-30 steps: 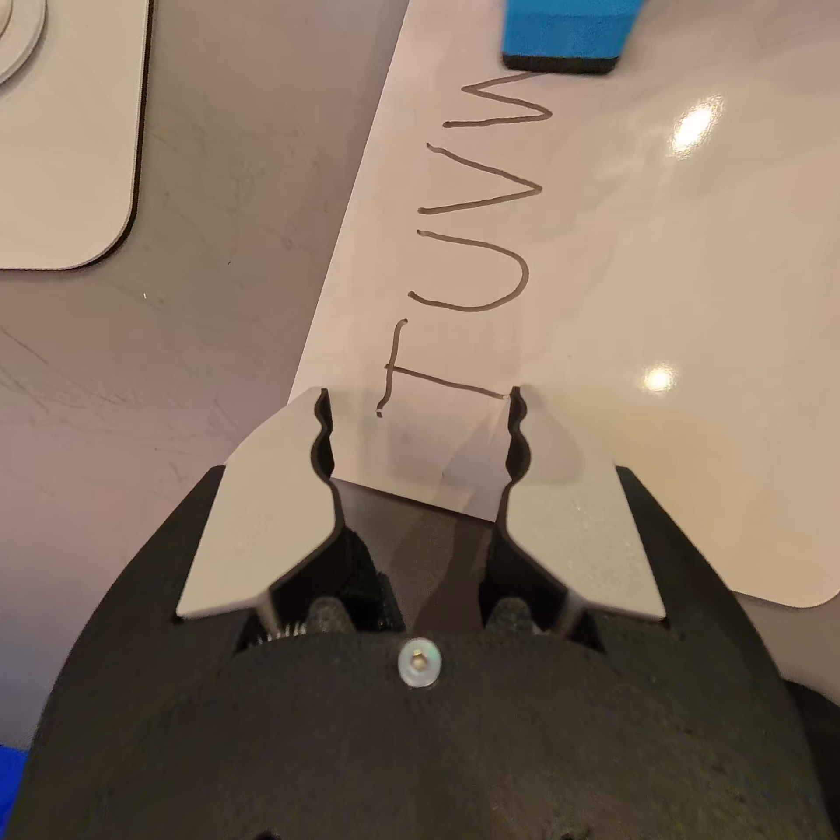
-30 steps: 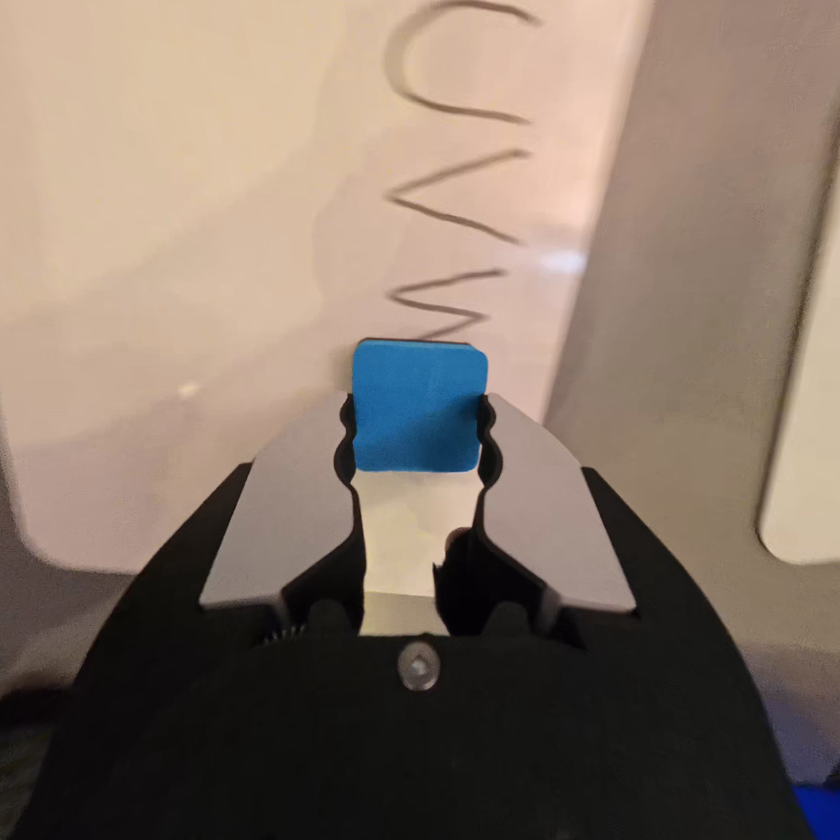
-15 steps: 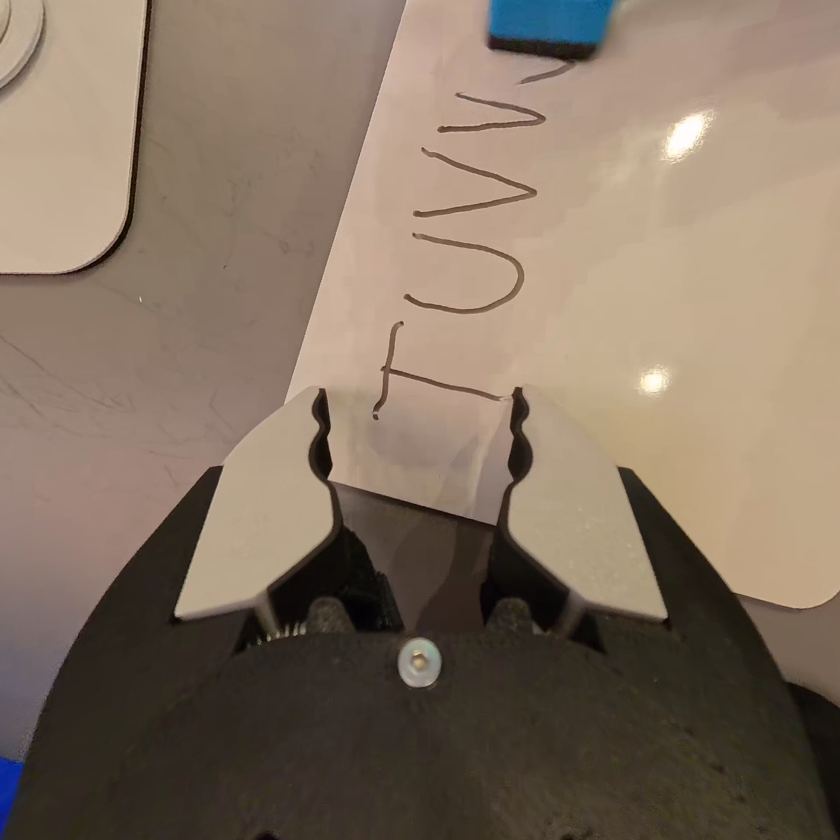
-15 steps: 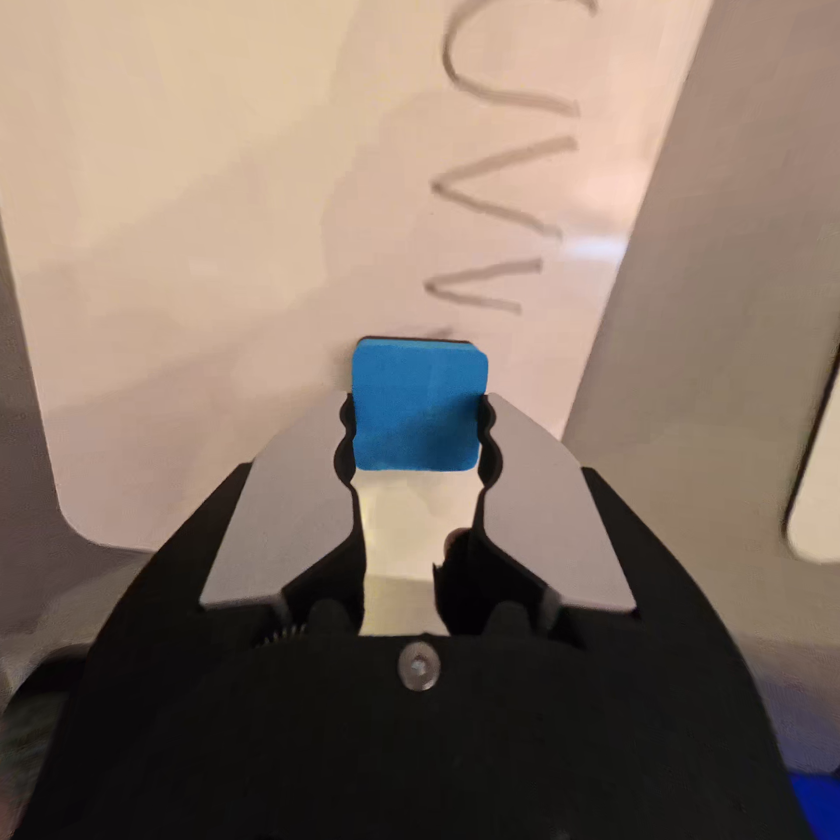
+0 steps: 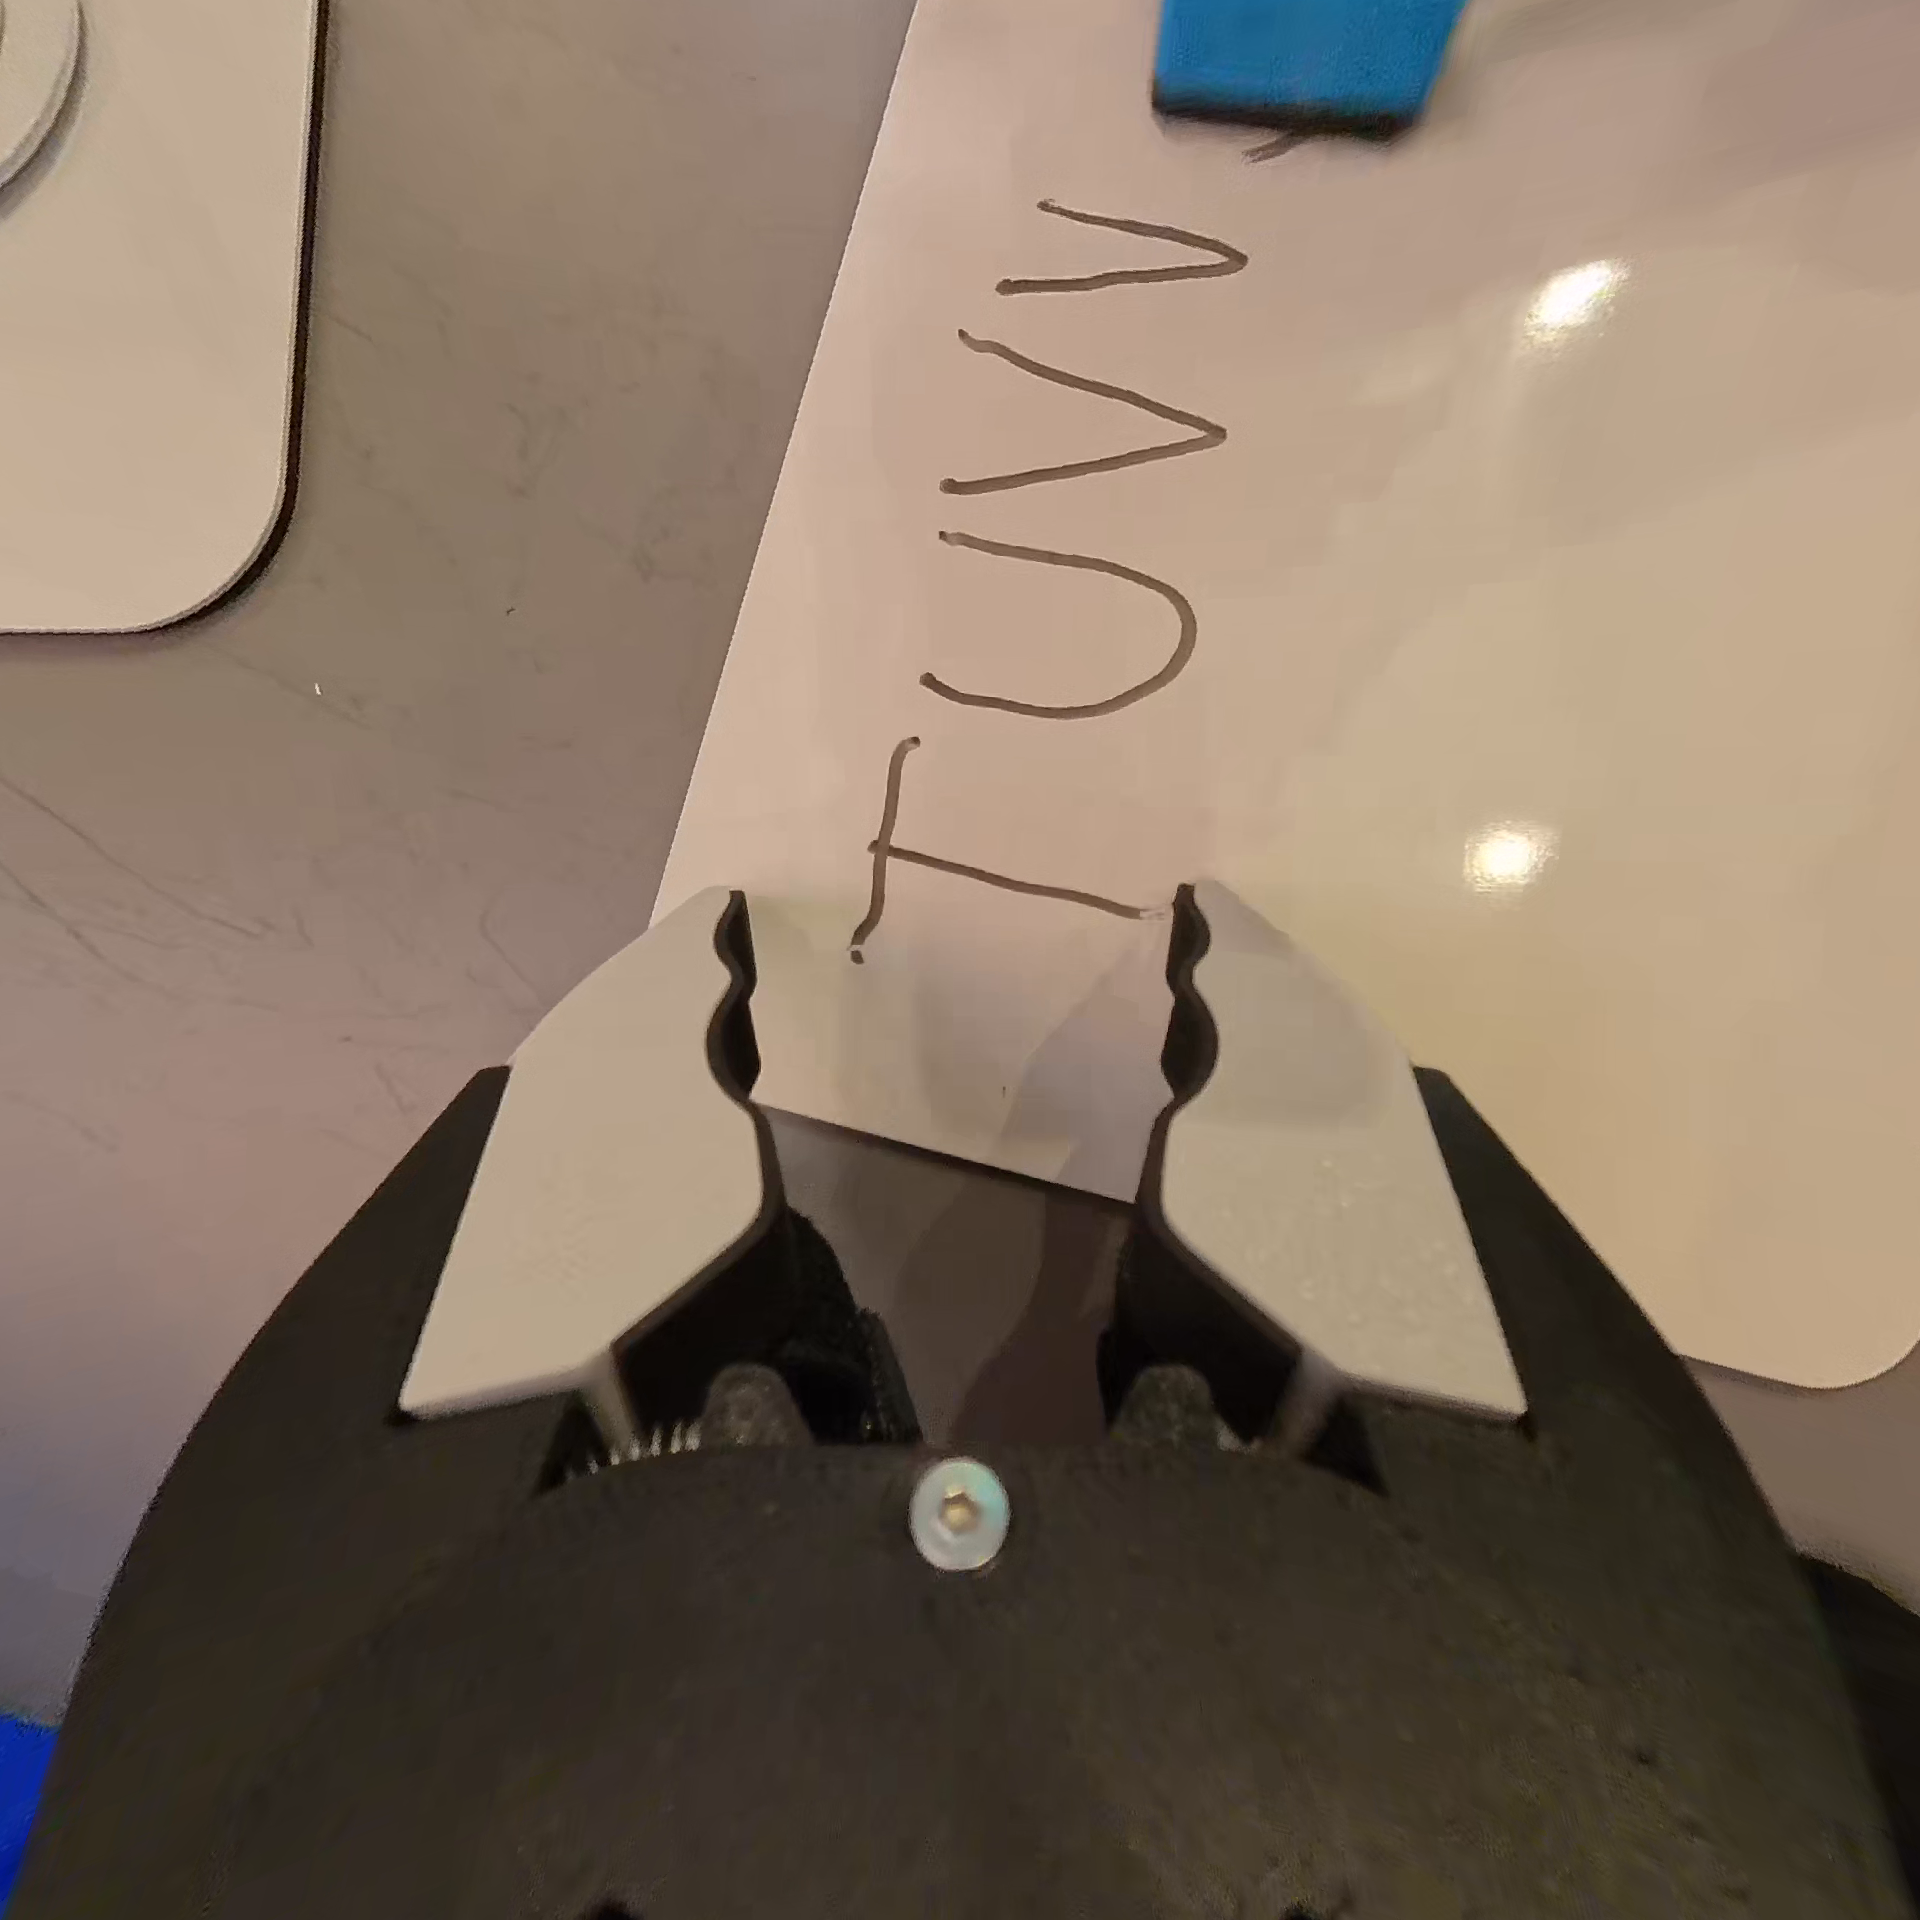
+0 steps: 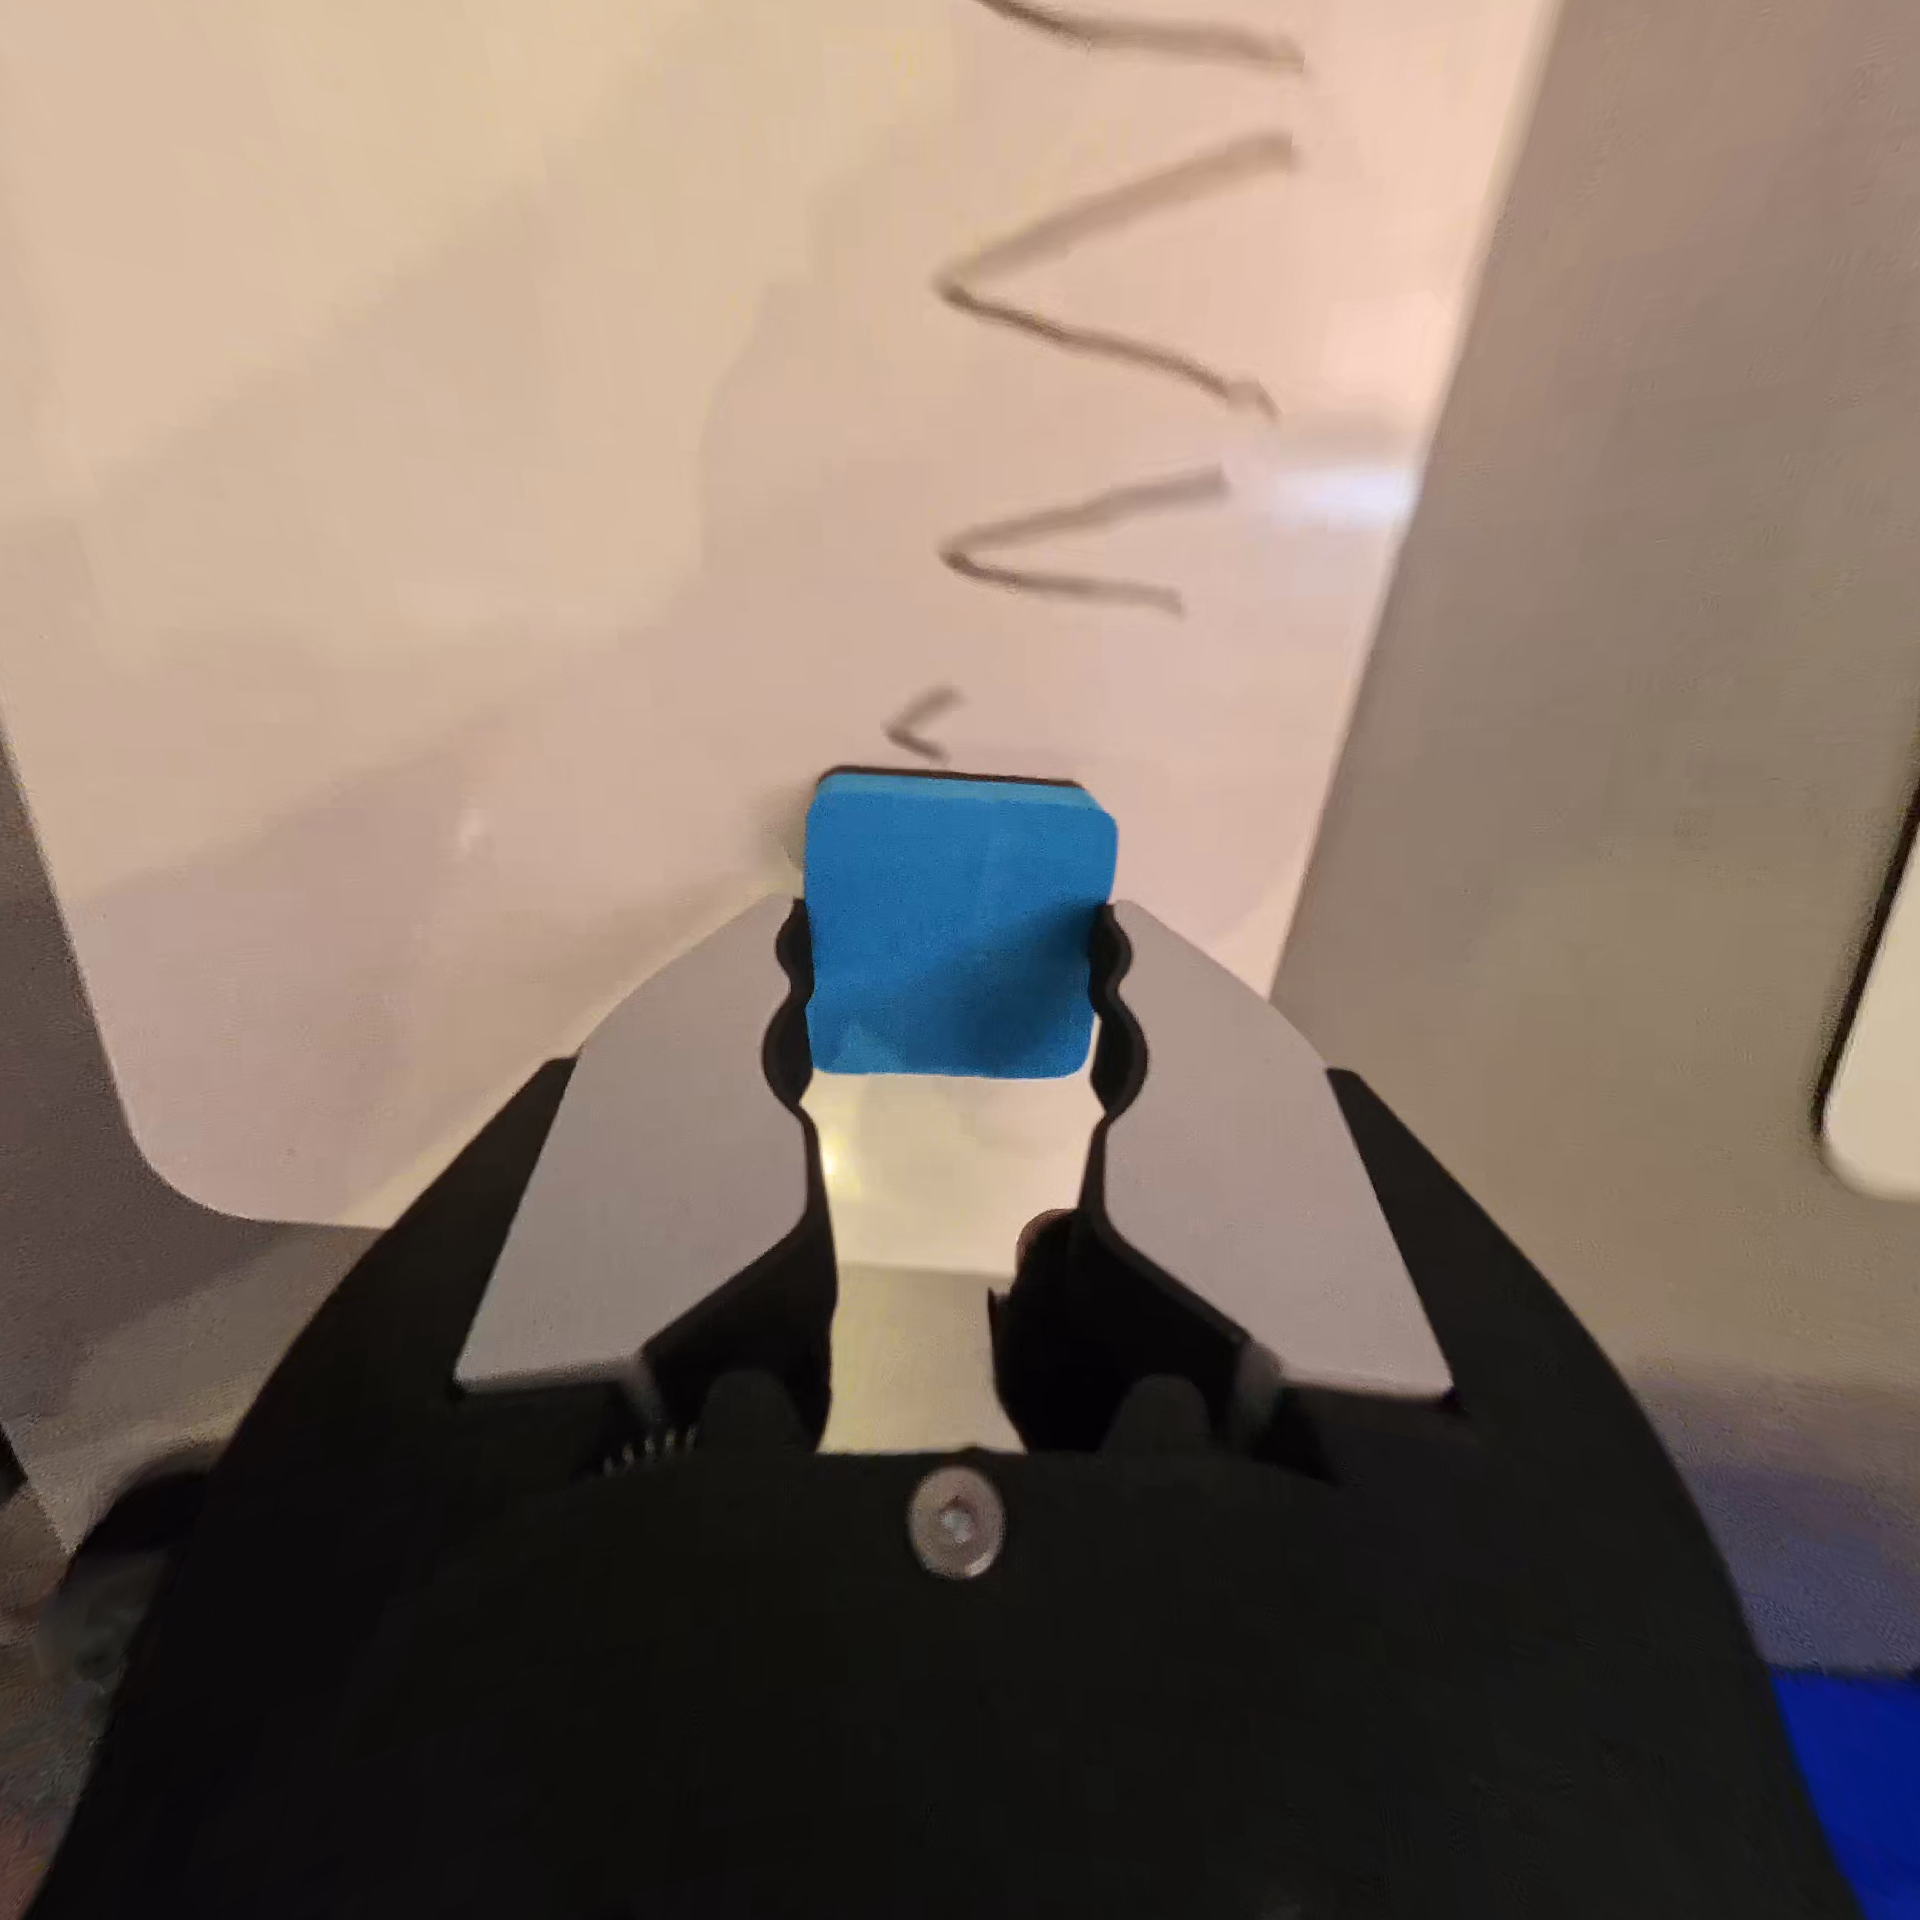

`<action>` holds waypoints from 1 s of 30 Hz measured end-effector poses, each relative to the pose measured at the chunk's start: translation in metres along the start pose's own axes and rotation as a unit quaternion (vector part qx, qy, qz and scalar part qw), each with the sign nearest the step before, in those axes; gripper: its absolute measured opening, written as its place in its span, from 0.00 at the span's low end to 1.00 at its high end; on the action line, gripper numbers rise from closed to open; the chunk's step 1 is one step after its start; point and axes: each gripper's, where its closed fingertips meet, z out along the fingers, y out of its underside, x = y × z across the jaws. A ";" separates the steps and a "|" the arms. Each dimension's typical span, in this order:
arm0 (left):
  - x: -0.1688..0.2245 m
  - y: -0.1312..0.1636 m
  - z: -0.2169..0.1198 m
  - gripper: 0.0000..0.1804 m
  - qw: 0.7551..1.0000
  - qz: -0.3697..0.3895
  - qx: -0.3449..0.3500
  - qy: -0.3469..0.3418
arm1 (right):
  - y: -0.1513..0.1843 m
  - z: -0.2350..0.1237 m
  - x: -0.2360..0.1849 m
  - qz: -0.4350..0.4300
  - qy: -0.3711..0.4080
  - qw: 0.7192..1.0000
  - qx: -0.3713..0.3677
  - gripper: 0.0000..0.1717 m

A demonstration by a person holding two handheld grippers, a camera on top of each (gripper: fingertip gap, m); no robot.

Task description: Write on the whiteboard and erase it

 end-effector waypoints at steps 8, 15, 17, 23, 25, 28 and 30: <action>0.001 0.001 -0.001 0.42 1.000 0.000 0.000 0.000 | -0.015 0.004 0.000 -0.037 0.025 0.999 -0.002 0.31; 0.001 0.001 -0.001 0.43 1.000 0.001 0.000 0.002 | -0.043 0.010 0.008 -0.054 0.033 0.997 0.033 0.31; 0.001 0.001 -0.001 0.43 1.000 0.000 0.005 0.002 | -0.039 0.010 0.029 -0.024 0.053 0.998 0.009 0.31; 0.002 0.001 0.000 0.43 1.000 0.002 0.005 0.003 | -0.058 0.014 0.026 -0.057 0.039 0.998 0.013 0.31; 0.002 0.001 -0.001 0.43 1.000 0.001 0.006 0.003 | -0.036 0.010 0.035 -0.025 0.022 0.999 -0.009 0.31; 0.002 0.002 -0.002 0.43 1.000 0.003 0.002 0.004 | -0.059 0.014 0.017 -0.078 0.007 0.997 0.021 0.31; 0.002 0.002 -0.002 0.43 1.000 0.004 0.004 0.006 | -0.047 0.012 0.032 -0.041 0.018 0.999 -0.004 0.31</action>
